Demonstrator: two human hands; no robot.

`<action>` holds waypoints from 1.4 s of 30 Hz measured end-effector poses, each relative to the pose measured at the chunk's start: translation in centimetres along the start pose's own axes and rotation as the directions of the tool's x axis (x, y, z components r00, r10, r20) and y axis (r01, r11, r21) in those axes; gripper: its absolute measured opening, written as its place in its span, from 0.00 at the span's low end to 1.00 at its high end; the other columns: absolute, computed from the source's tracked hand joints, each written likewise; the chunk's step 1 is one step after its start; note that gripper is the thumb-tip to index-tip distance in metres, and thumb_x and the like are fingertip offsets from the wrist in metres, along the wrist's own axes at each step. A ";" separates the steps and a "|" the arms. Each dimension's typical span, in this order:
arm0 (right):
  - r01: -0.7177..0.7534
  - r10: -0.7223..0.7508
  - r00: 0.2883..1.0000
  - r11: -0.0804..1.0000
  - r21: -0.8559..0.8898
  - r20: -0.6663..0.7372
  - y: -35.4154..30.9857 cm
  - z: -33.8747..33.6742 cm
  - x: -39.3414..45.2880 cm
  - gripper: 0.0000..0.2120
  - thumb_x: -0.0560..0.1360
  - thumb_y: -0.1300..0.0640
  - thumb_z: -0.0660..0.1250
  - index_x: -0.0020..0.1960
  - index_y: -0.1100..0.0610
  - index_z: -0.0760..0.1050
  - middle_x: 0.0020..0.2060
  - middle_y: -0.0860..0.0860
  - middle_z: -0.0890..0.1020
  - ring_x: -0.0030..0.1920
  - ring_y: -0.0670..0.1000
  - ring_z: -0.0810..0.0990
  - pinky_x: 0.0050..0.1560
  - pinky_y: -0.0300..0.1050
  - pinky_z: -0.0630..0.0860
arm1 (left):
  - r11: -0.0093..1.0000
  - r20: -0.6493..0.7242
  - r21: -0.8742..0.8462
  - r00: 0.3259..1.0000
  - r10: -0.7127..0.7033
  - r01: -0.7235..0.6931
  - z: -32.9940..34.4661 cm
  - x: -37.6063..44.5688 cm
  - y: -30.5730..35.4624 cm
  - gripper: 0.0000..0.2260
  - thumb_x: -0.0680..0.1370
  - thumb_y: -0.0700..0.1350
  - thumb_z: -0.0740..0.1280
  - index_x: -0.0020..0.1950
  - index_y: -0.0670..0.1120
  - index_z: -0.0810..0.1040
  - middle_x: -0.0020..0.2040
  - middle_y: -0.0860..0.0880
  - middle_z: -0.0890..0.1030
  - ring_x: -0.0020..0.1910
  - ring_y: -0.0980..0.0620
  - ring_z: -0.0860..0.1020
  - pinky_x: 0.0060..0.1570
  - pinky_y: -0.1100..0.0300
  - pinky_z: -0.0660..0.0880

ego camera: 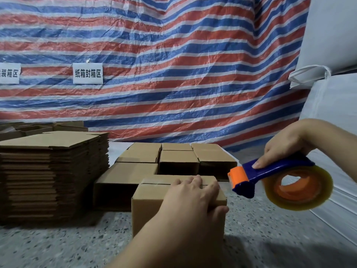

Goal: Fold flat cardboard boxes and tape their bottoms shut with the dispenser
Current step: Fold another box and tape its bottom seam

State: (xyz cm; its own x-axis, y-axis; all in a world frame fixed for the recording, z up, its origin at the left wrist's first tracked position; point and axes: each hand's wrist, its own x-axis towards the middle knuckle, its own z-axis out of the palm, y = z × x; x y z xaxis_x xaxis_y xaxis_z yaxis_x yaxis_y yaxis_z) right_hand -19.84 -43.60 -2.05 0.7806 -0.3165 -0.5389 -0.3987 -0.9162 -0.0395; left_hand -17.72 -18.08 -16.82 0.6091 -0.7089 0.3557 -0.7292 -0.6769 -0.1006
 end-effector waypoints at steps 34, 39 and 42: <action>-0.141 0.087 0.545 0.990 0.012 -0.834 -1.5 17.7 11.5 0.39 0.75 0.25 0.39 0.54 0.50 0.78 0.55 0.50 0.81 0.56 0.51 0.79 0.57 0.52 0.73 | 1.000 -0.059 0.008 0.998 0.013 -0.012 0.8 0.1 -0.2 0.26 0.79 0.68 0.50 0.75 0.59 0.56 0.75 0.47 0.67 0.74 0.46 0.64 0.72 0.46 0.60; 0.530 0.192 0.713 0.481 0.698 -0.674 -3.8 16.4 7.7 0.38 0.78 0.28 0.46 0.39 0.60 0.77 0.32 0.54 0.81 0.33 0.52 0.79 0.40 0.51 0.77 | 1.000 -0.061 0.029 0.998 0.012 -0.010 0.9 0.3 -0.1 0.26 0.80 0.67 0.50 0.75 0.59 0.56 0.75 0.46 0.67 0.74 0.45 0.64 0.71 0.47 0.61; 0.421 0.009 0.903 0.182 0.889 -0.429 -5.2 16.6 6.0 0.33 0.77 0.29 0.54 0.40 0.59 0.76 0.32 0.55 0.78 0.34 0.54 0.75 0.35 0.46 0.71 | 0.999 -0.077 0.044 0.997 0.022 -0.019 1.0 0.2 -0.2 0.26 0.80 0.67 0.50 0.75 0.58 0.56 0.73 0.46 0.69 0.72 0.45 0.66 0.70 0.48 0.63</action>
State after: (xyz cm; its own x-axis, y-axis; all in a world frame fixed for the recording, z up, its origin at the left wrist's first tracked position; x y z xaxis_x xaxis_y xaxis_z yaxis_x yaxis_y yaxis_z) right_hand -21.03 -36.70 -19.04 0.9080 -0.3995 -0.1259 -0.1720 -0.0816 -0.9817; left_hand -17.15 -18.23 -17.63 0.5671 -0.7061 0.4241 -0.7260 -0.6717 -0.1475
